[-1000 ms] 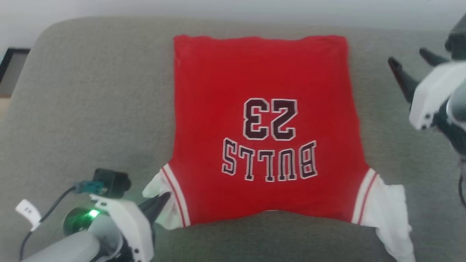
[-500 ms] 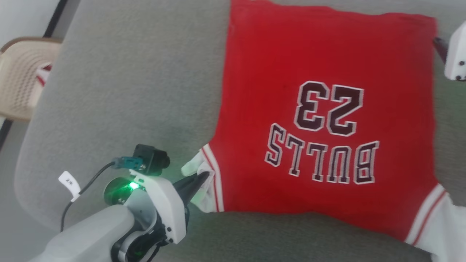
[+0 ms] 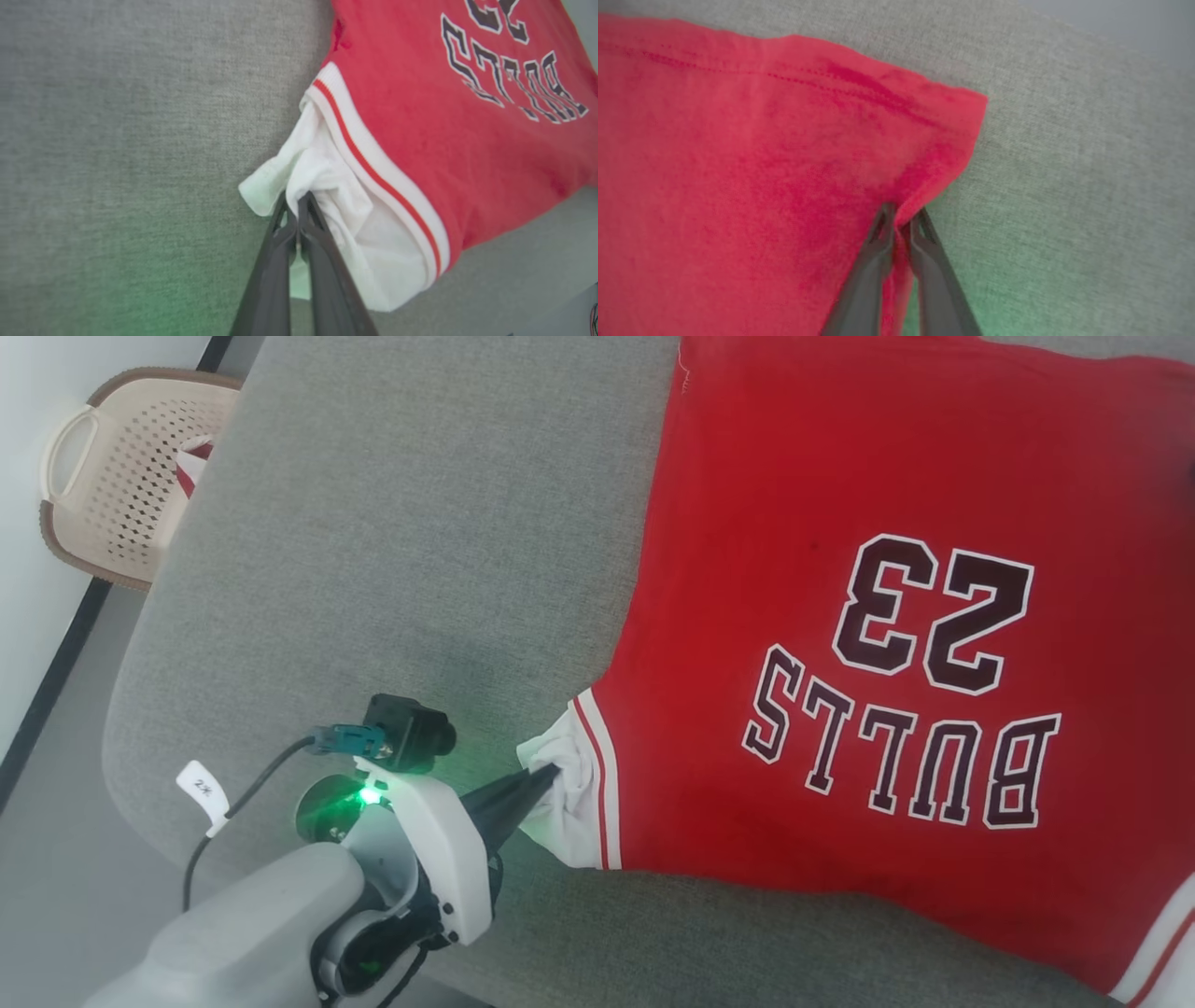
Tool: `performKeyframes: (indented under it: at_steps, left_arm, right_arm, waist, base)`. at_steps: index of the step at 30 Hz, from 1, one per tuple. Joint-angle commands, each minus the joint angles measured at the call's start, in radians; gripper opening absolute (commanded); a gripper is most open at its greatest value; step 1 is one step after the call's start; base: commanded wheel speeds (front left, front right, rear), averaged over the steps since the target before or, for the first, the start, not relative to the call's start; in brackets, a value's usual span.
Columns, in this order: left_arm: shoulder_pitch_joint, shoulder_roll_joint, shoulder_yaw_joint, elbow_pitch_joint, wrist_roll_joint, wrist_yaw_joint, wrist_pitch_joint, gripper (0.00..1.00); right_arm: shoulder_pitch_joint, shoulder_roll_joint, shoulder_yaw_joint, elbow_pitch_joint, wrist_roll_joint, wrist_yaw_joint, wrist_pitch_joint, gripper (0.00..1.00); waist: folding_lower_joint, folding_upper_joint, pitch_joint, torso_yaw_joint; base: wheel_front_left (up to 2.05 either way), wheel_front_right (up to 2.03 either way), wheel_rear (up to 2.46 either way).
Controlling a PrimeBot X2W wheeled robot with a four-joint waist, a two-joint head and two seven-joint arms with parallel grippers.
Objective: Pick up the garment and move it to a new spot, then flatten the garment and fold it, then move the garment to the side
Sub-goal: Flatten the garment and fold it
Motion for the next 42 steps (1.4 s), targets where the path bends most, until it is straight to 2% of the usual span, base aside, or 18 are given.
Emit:
performKeyframes:
  at_steps: [1, 5, 9, 12, 19, 20, 24, 29, 33, 38, 42]
  left_arm:
    - [-0.008, 0.004, 0.002, 0.013, 0.003, -0.004, -0.003, 0.0]
    - [-0.001, 0.018, 0.012, 0.028, -0.006, -0.004, -0.013, 0.0]
    - [0.014, 0.036, 0.019, 0.031, -0.011, 0.002, -0.018, 0.0]
    - [0.026, 0.051, 0.025, 0.028, -0.019, 0.004, -0.025, 0.0]
    - [0.059, 0.092, 0.035, 0.02, -0.033, 0.023, -0.034, 0.0]
    - [0.059, 0.092, 0.035, 0.02, -0.033, 0.023, -0.034, 0.0]
    - [0.08, 0.121, 0.041, 0.009, -0.042, 0.035, -0.039, 0.0]
    - [0.103, 0.157, 0.048, -0.019, -0.052, 0.055, -0.043, 0.0]
    - [0.126, 0.192, 0.052, -0.055, -0.057, 0.078, -0.044, 0.0]
    - [0.143, 0.216, 0.057, -0.09, -0.062, 0.098, -0.045, 0.0]
    - [0.155, 0.228, 0.059, -0.11, -0.066, 0.111, -0.045, 0.0]
  right_arm:
    - [0.052, -0.006, -0.003, 0.048, -0.015, -0.003, 0.002, 0.0]
    - [0.038, 0.018, 0.005, 0.04, -0.019, -0.003, -0.01, 0.0]
    - [0.062, 0.055, 0.088, -0.036, 0.021, -0.002, -0.009, 0.0]
    - [0.114, 0.054, 0.169, -0.131, 0.092, -0.002, -0.005, 0.0]
    - [0.303, -0.055, 0.314, -0.447, 0.317, -0.002, -0.006, 0.0]
    - [0.303, -0.055, 0.314, -0.447, 0.317, -0.002, -0.006, 0.0]
    - [0.442, -0.124, 0.331, -0.627, 0.414, -0.002, -0.013, 0.0]
    - [0.636, -0.175, 0.288, -0.811, 0.483, -0.002, -0.012, 0.0]
    - [0.838, -0.181, 0.223, -0.961, 0.476, -0.002, 0.013, 0.0]
    - [1.026, -0.12, 0.123, -1.05, 0.437, -0.002, 0.02, 0.0]
    - [1.13, -0.05, 0.057, -1.07, 0.382, -0.002, 0.013, 0.0]
  waist:
    - [0.0, 0.0, -0.003, -0.007]
    - [0.0, 0.0, -0.024, -0.034]
    - [0.0, 0.0, -0.054, -0.076]
    - [0.0, 0.0, -0.08, -0.112]
    - [0.0, 0.0, -0.135, -0.197]
    - [0.0, 0.0, -0.135, -0.197]
    - [0.0, 0.0, -0.158, -0.246]
    - [0.0, 0.0, -0.184, -0.299]
    - [0.0, 0.0, -0.204, -0.344]
    - [0.0, 0.0, -0.218, -0.372]
    - [0.0, 0.0, -0.225, -0.386]
  base:
    - [0.0, 0.0, 0.0]
    - [0.0, 0.0, 0.0]
    - [0.0, 0.0, 0.0]
    - [0.0, 0.0, 0.0]
    - [0.0, 0.0, 0.0]
    - [0.0, 0.0, 0.0]
    - [0.0, 0.0, 0.0]
    - [0.0, 0.0, 0.0]
    - [0.0, 0.0, 0.0]
    - [0.0, 0.0, 0.0]
    - [0.0, 0.0, 0.0]
